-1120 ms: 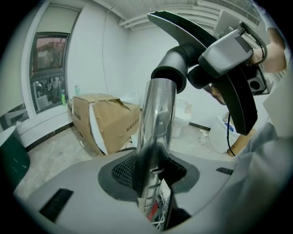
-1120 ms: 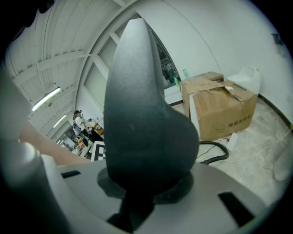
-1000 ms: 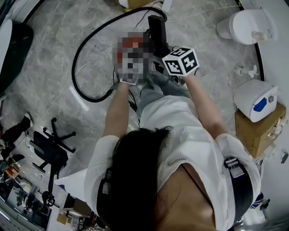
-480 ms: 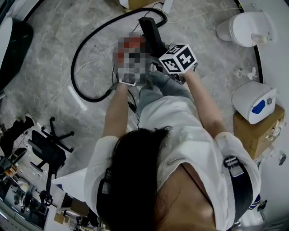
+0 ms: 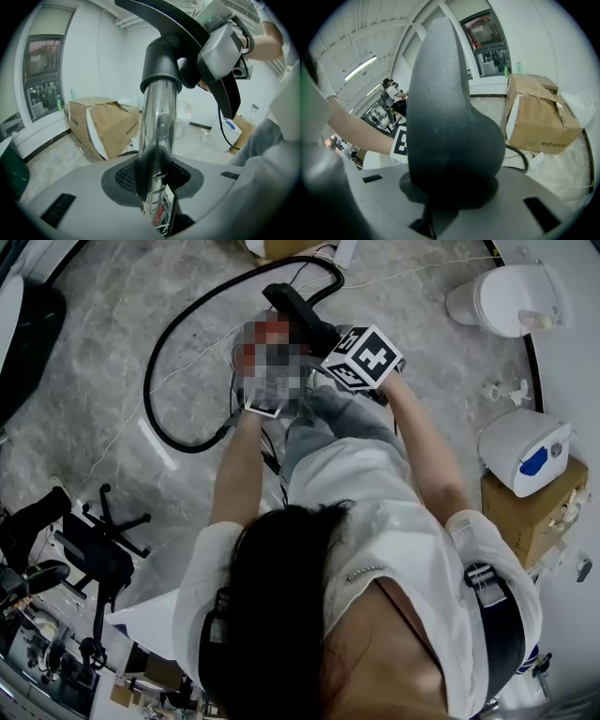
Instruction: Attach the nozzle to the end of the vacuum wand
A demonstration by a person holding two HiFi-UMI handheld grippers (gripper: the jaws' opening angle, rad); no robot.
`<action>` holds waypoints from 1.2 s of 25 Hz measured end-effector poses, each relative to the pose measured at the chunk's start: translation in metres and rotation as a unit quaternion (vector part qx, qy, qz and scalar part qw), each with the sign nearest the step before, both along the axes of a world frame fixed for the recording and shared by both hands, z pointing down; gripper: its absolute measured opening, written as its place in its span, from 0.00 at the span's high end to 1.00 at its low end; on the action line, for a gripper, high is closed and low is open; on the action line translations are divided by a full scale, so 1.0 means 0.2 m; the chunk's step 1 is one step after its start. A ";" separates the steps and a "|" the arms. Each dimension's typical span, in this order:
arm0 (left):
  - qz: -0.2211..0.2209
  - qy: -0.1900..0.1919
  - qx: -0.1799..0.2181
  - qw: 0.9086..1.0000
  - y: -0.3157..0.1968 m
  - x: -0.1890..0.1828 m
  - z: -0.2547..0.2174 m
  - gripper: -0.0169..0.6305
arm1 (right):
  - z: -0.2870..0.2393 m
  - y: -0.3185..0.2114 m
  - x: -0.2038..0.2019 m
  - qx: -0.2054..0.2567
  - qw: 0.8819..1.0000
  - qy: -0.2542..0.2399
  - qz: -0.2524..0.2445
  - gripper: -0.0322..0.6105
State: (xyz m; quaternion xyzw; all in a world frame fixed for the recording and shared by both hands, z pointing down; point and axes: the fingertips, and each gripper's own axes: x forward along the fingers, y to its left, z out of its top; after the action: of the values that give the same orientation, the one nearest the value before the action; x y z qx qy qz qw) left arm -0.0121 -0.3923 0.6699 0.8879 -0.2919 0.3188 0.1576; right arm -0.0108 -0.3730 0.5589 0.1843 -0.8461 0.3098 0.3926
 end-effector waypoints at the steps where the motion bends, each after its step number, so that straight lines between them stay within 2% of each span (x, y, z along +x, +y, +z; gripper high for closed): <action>1: 0.002 -0.001 -0.001 1.000 0.00 0.00 0.00 0.78 | 0.00 0.00 0.00 0.000 1.000 0.004 -0.006 0.80; 7: 0.009 -0.003 0.000 1.000 0.02 0.00 0.00 0.78 | 0.00 0.02 0.00 -0.003 0.998 0.026 -0.059 0.80; 10: 0.011 0.000 -0.001 1.000 0.04 0.00 0.00 0.78 | -0.01 0.04 0.00 0.007 0.996 0.025 -0.091 0.80; 12: 0.011 0.001 -0.002 1.000 0.04 0.00 0.00 0.78 | 0.00 0.04 0.00 0.018 0.995 0.018 -0.093 0.80; 17: 0.009 -0.003 -0.003 1.000 0.03 0.00 -0.01 0.78 | 0.00 0.04 -0.01 0.022 0.998 0.028 -0.053 0.80; 22: 0.000 -0.012 -0.001 1.000 0.03 0.00 -0.01 0.79 | -0.01 0.05 -0.04 -0.014 0.998 0.066 0.015 0.80; 25: -0.003 -0.011 -0.001 1.000 0.03 0.00 -0.01 0.79 | -0.02 0.06 -0.07 -0.025 0.997 0.041 0.055 0.79; 30: -0.002 -0.009 0.000 1.000 0.03 -0.01 -0.01 0.79 | -0.02 0.06 -0.08 -0.029 0.995 0.001 0.095 0.80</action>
State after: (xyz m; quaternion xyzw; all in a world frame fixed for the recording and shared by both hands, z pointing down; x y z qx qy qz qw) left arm -0.0138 -0.3854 0.6675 0.8843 -0.2952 0.3262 0.1562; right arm -0.0273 -0.3611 0.5544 0.2528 -0.8151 0.3694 0.3677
